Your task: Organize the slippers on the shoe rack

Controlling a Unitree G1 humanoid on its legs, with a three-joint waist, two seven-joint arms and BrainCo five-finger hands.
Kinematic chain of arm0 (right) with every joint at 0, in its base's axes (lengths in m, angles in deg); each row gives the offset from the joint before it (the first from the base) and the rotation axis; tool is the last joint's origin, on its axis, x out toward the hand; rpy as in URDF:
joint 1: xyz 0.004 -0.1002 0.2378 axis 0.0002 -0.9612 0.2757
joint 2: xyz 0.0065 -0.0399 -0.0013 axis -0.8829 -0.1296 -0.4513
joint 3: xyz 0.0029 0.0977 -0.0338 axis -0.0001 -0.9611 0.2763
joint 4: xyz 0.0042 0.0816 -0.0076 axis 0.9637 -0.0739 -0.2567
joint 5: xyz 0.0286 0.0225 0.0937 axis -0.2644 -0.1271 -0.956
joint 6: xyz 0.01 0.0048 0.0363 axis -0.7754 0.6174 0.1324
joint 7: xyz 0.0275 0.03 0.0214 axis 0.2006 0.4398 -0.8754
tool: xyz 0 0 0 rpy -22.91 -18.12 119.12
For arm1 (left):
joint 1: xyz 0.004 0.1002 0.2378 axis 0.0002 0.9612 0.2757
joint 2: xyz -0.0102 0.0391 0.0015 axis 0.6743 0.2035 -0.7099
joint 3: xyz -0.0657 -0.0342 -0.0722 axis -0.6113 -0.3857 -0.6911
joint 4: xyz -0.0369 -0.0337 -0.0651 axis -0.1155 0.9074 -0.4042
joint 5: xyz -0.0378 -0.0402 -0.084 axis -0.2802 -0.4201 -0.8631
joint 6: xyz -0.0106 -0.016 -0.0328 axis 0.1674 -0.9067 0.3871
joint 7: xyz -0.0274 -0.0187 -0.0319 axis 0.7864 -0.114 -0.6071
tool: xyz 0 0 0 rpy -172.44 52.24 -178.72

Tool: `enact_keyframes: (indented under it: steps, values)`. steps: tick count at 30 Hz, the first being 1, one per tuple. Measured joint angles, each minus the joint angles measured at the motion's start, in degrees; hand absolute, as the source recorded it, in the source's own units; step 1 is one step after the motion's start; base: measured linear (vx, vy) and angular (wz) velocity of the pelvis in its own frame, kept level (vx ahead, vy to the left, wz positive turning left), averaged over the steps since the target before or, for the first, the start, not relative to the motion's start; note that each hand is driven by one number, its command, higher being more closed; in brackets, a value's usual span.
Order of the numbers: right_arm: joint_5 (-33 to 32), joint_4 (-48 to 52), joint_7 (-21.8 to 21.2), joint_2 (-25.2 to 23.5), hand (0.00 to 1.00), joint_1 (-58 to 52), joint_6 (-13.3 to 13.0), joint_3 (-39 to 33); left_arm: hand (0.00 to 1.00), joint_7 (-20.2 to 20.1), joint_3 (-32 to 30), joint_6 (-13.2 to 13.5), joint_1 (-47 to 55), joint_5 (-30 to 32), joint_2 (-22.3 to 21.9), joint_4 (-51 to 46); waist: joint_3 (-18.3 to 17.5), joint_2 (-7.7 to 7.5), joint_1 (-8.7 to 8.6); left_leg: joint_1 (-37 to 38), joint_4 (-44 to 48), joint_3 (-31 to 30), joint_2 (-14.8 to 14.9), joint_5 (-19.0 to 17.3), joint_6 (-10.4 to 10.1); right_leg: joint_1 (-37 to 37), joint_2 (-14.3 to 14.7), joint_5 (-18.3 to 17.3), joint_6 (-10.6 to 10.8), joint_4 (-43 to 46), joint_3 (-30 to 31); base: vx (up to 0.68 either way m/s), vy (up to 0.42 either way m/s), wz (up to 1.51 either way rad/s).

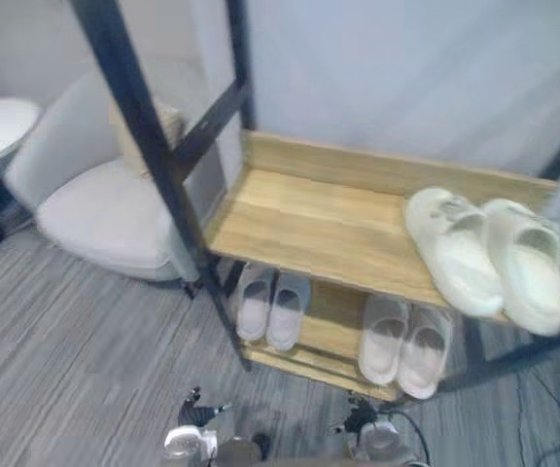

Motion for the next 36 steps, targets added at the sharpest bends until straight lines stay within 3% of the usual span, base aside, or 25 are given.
enact_keyframes:
  steps: [2, 5, 6, 7, 8, 9, 10, 11, 13, 16, 17, 19, 20, 22, 23, 25, 26, 29, 31, 32, 34, 35, 36]
  values:
    - [0.0, 0.0, 0.0, 0.0, 0.00, 0.8, 0.0, 0.5, 0.00, 0.6, 0.0, 0.2, -0.2, 0.0, -0.2, -0.1, 0.1, 0.12, 0.29, -1.6, 0.0, -2.4, 0.1, 0.8, -1.0, 1.7, 0.5, 0.0, 0.0, -3.8, -2.7, -0.05, -0.167, 0.84]
    - [0.0, 0.3, 0.8, 0.4, 0.00, 2.7, 0.0, 0.4, 0.00, 0.7, -0.4, 0.4, -0.8, -1.7, -1.3, -0.2, 1.7, 1.91, 0.78, -4.6, -0.2, -8.0, 1.2, 2.9, -3.4, 4.1, 3.2, 1.6, -1.8, -10.1, -8.3, -0.08, -0.137, 1.05]
    - [0.0, 0.3, 1.2, 0.9, 0.00, 3.7, 0.0, 0.4, 0.00, 0.7, -0.5, 0.5, -1.1, -2.6, -1.8, -0.2, 2.6, 2.74, 1.90, -5.3, -1.7, -7.9, 2.1, 5.7, -4.0, 4.1, 4.2, 2.2, -2.6, -10.3, -10.3, -0.13, -0.110, 0.83]
    - [0.1, 0.7, 1.1, 1.6, 0.00, 4.6, 0.1, 0.4, 0.00, 0.7, -0.2, 0.7, -1.2, -2.9, -1.7, -0.2, 2.9, 2.58, 1.96, -5.9, -4.8, -5.5, 2.3, 10.7, -3.7, 3.5, 4.3, 2.9, -3.3, -10.4, -12.2, -0.13, -0.110, 0.84]
    - [0.1, 1.2, 1.1, 1.8, 0.00, 4.6, 0.1, 0.4, 0.00, 0.7, 0.0, 0.8, -1.2, -2.9, -1.6, -0.2, 3.0, 2.57, 1.97, -6.1, -6.4, -4.4, 2.5, 12.6, -3.7, 3.2, 4.3, 3.1, -3.5, -10.5, -12.7, -0.17, -0.072, 1.16]
    - [-0.1, 7.4, 0.6, 3.0, 0.00, 3.3, 0.4, 0.3, 0.00, 0.6, -0.3, 1.1, -1.9, -3.0, -1.0, 0.0, 3.2, 2.28, 0.75, -9.6, -0.7, 12.8, 4.1, 9.6, -0.1, 1.6, 3.1, 4.1, -4.6, -11.5, -17.8, -0.18, -0.033, 1.22]
    - [-0.8, 10.6, 0.3, 3.9, 0.00, 2.4, 0.4, 0.3, 0.00, 0.5, -0.4, 0.8, -2.1, -2.9, -0.9, 0.3, 3.4, 2.34, -0.29, -11.3, 5.2, 21.0, 5.3, 5.4, 2.7, 1.1, 2.6, 4.1, -4.6, -10.7, -20.3, -0.20, -0.042, 1.44]
    - [-1.4, 12.6, 0.0, 4.4, 0.00, 1.4, 0.2, 0.3, 0.00, 0.5, -0.4, 0.8, -2.1, -2.8, -0.6, 0.5, 3.5, 2.13, -0.81, -11.1, 8.6, 26.4, 6.5, 2.6, 3.7, 1.1, 2.1, 4.1, -4.6, -10.1, -22.1, -0.11, -0.034, 0.92]
    - [-1.9, 13.3, -0.5, 4.6, 0.00, 0.0, 0.1, -0.3, 0.00, 0.5, 0.1, 0.9, -2.2, -1.4, 0.3, 0.7, 3.7, 0.89, -1.49, -8.0, 13.1, 34.4, 9.1, -2.5, 3.5, 1.3, 0.3, 4.1, -4.6, -8.4, -26.7, -0.11, 0.034, 0.95]
    - [-1.9, 12.1, -0.7, 4.4, 0.00, -0.5, 0.0, -1.7, 0.00, 0.5, 0.3, 0.8, -2.8, -0.8, 0.5, 2.1, 3.7, 0.84, -1.99, -5.7, 13.8, 39.3, 11.6, -6.2, 3.2, 1.2, -1.0, 3.5, -2.9, -7.4, -30.4, -0.10, 0.156, 1.02]
    - [-2.0, 9.0, -0.8, 4.3, 0.00, 0.0, 0.0, -2.3, 0.00, 0.6, 0.5, 0.5, -2.9, 0.0, 0.1, 2.8, 3.2, 1.74, -2.47, -4.6, 10.7, 39.3, 11.2, -8.3, 2.8, 1.2, -0.9, 3.1, -0.9, -6.3, -32.6, -0.07, 0.214, 0.84]
    - [-2.5, 7.3, -0.9, 2.7, 0.00, 0.2, 0.1, -3.6, 0.00, 0.6, 0.5, 0.4, -3.0, 0.0, 0.8, 2.7, 3.0, 0.03, -1.77, -4.3, 8.4, 38.0, 8.9, -6.9, 3.4, 1.5, -1.9, 3.7, -0.2, -7.2, -32.7, -0.04, 0.209, 0.76]
    - [-3.1, 6.1, -0.9, 1.4, 0.00, -0.1, 0.0, -4.2, 0.00, 0.5, 0.6, 0.2, -3.0, 0.2, 1.2, 2.9, 2.3, -1.10, -1.39, -2.4, 4.6, 36.4, 6.0, -5.0, 4.8, 2.8, -2.4, 4.5, 0.8, -9.9, -32.2, -0.01, 0.242, 0.78]
    - [-3.1, 5.4, -1.0, 1.3, 0.00, -0.3, -0.2, -4.2, 0.00, 0.6, 0.5, 0.2, -2.8, 0.2, 1.1, 3.2, 2.2, -1.12, -1.37, -1.0, 3.1, 34.9, 4.2, -4.5, 5.5, 4.3, -3.3, 5.1, 1.8, -10.6, -32.3, 0.02, 0.219, 0.60]
    - [-3.0, 4.0, -1.0, 1.2, 0.00, 0.3, -0.3, -4.2, 0.00, 0.5, 0.2, 0.3, -2.4, 0.3, 1.1, 3.2, 1.9, -1.19, -0.71, -0.2, 1.9, 33.5, 2.4, -5.2, 6.9, 4.3, -5.6, 4.7, 3.3, -6.6, -32.3, 0.04, 0.199, 0.40]
    - [-3.0, 3.9, -1.0, 1.2, 0.00, 1.0, -0.3, -4.2, 0.00, 0.5, -0.1, 0.2, -2.4, 0.4, 0.9, 3.2, 1.9, -1.06, -0.43, 1.1, 0.6, 32.3, 1.2, -5.1, 7.3, 1.8, -8.6, 4.0, 3.3, 1.4, -31.8, 0.07, 0.204, 0.48]
    - [-3.0, 3.7, -1.1, 0.5, 0.00, 0.6, -0.3, -4.3, 0.00, 0.5, 0.1, 0.2, -2.4, 0.6, 0.9, 3.3, 2.0, -0.71, -0.87, 3.5, -0.5, 29.5, 0.7, -4.6, 8.2, -2.9, -10.9, 3.0, 0.7, 14.7, -27.9, 0.12, 0.130, 0.76]
    - [-3.0, 3.1, -1.2, -0.2, 0.00, 0.1, -0.3, -4.2, 0.00, 0.6, 0.5, 0.1, -1.9, 0.7, 1.3, 3.3, 2.3, -0.13, -1.31, 7.0, -1.7, 24.4, 1.1, -4.5, 8.3, -7.4, -7.2, -0.1, 1.1, 19.3, -21.5, 0.16, 0.040, 0.88]
    - [-3.0, 3.1, -1.2, 0.2, 0.00, 0.5, -0.3, -4.2, 0.00, 0.6, 0.7, 0.1, -1.9, 0.7, 1.1, 3.3, 2.2, -0.29, -1.74, 8.3, -2.6, 21.3, 1.2, -4.4, 8.5, -11.5, -4.6, -0.4, 0.9, 15.8, -18.4, 0.24, -0.017, 1.06]
    - [-3.2, 3.3, -1.0, 0.3, 0.00, 0.8, -0.5, -4.3, 0.00, 0.6, 1.2, 0.1, -1.9, 0.7, 1.1, 3.3, 2.2, -0.36, -2.62, 9.1, -3.2, 17.6, 1.3, -4.6, 8.1, -14.9, -1.2, 1.0, 1.5, 9.4, -13.8, 0.19, -0.039, 1.00]
    - [-4.2, 3.3, -0.7, 0.3, 0.00, 1.2, -0.5, -4.7, 0.00, 0.6, 1.1, 0.1, -1.9, 0.7, 1.2, 3.3, 2.1, -0.74, -3.36, 9.7, -3.8, 13.8, 1.1, -5.1, 7.3, -16.8, 1.1, 5.4, 1.9, 1.3, -8.1, 0.26, -0.106, 1.30]
    - [-4.2, 3.3, -0.5, 0.2, 0.00, 1.2, -0.5, -4.8, 0.00, 0.6, 1.0, 0.1, -1.9, 0.7, 1.4, 3.3, 2.2, -1.11, -3.45, 10.2, -3.8, 11.4, 0.7, -5.6, 6.8, -17.2, 1.5, 7.7, 1.8, -2.4, -6.1, 0.39, -0.228, 1.76]
    - [-4.3, 3.1, -0.4, 0.2, 0.00, 1.1, -0.5, -4.8, 0.00, 0.6, 1.0, 0.2, -1.4, 0.7, 1.5, 3.2, 2.1, -1.79, -3.50, 10.3, -1.3, 7.1, -0.1, -7.8, 6.8, -17.8, 1.2, 11.0, 0.3, -3.9, -5.0, 0.52, -0.370, 1.83]
